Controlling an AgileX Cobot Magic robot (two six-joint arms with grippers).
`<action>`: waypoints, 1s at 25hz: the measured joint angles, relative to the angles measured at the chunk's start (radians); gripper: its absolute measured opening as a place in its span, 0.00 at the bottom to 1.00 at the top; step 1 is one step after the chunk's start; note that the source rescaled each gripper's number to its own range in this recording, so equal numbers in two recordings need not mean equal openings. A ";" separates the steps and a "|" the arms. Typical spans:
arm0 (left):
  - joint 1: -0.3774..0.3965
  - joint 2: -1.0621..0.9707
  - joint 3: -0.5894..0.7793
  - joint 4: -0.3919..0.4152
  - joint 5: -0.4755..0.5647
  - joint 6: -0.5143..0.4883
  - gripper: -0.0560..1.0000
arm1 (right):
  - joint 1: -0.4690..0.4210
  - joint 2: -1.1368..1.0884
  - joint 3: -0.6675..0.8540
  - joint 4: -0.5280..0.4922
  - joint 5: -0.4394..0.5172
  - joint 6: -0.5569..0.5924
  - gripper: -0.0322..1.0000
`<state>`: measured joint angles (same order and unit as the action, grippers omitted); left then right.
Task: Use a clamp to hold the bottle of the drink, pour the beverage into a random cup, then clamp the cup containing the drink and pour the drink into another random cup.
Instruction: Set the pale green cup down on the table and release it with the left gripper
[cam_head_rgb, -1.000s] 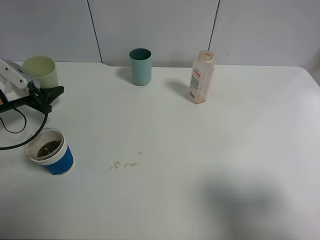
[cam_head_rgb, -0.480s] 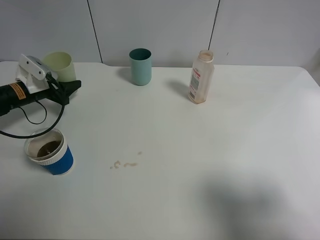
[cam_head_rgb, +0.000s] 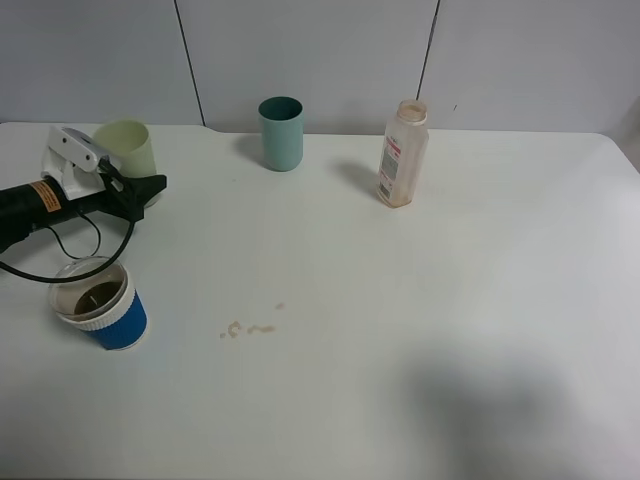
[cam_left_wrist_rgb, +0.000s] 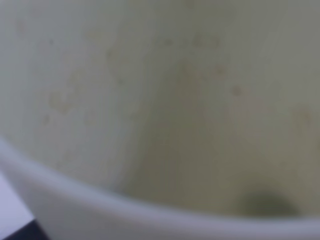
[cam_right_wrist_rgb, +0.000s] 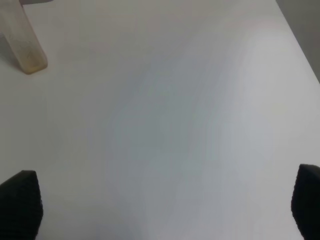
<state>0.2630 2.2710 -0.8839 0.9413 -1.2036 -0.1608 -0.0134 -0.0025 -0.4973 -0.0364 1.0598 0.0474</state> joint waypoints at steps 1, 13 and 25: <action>0.000 0.003 0.000 -0.001 0.000 0.000 0.06 | 0.000 0.000 0.000 0.000 0.000 0.000 1.00; 0.000 0.021 0.000 -0.003 -0.007 -0.003 0.06 | 0.000 0.000 0.000 0.000 0.000 0.000 1.00; 0.000 0.021 0.000 -0.003 -0.007 -0.019 0.06 | 0.000 0.000 0.000 0.000 0.000 0.000 1.00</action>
<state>0.2630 2.2924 -0.8839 0.9379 -1.2102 -0.1801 -0.0134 -0.0025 -0.4973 -0.0364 1.0598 0.0474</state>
